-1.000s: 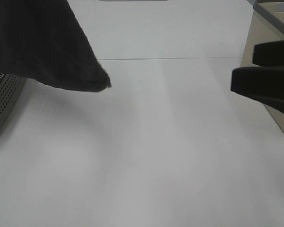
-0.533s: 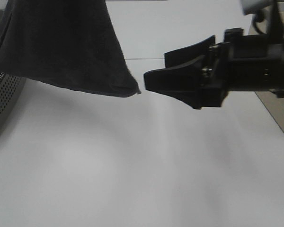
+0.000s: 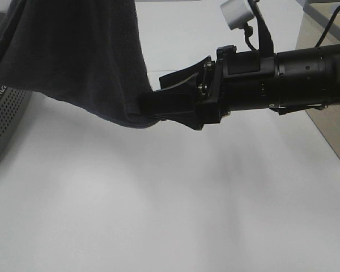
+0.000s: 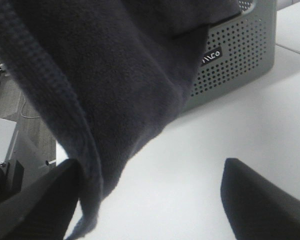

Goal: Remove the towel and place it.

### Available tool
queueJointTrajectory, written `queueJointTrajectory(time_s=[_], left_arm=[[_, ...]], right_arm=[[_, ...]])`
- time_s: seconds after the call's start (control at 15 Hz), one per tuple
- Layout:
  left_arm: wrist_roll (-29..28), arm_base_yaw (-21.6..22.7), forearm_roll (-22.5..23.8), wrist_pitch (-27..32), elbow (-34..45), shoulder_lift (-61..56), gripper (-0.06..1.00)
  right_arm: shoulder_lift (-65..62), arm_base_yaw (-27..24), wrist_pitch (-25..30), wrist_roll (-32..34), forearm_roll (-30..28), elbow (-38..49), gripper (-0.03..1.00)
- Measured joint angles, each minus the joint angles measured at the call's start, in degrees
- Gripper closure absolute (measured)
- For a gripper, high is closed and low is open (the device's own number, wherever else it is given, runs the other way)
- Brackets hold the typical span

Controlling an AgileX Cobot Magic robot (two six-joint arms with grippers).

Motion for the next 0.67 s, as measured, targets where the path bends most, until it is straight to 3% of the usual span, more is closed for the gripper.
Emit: queueJointTrajectory(time_s=[0.2,0.4,0.67], left_arm=[[-0.06,0.0,0.06,-0.8,0.0,2.52,0.94],[-0.52,0.0,0.17,-1.78,0.0,3.78,0.94],[-3.67,0.0,0.17,-3.95,0.0,3.78,0.94]], right_arm=[[0.0,0.23,2.92,0.06,-1.38,-0.46,0.24],[0.0,0.23,3.32,1.55,-6.42,-0.46,0.26],[0.0,0.23,2.52,1.6,-7.33,-0.46,0.3]])
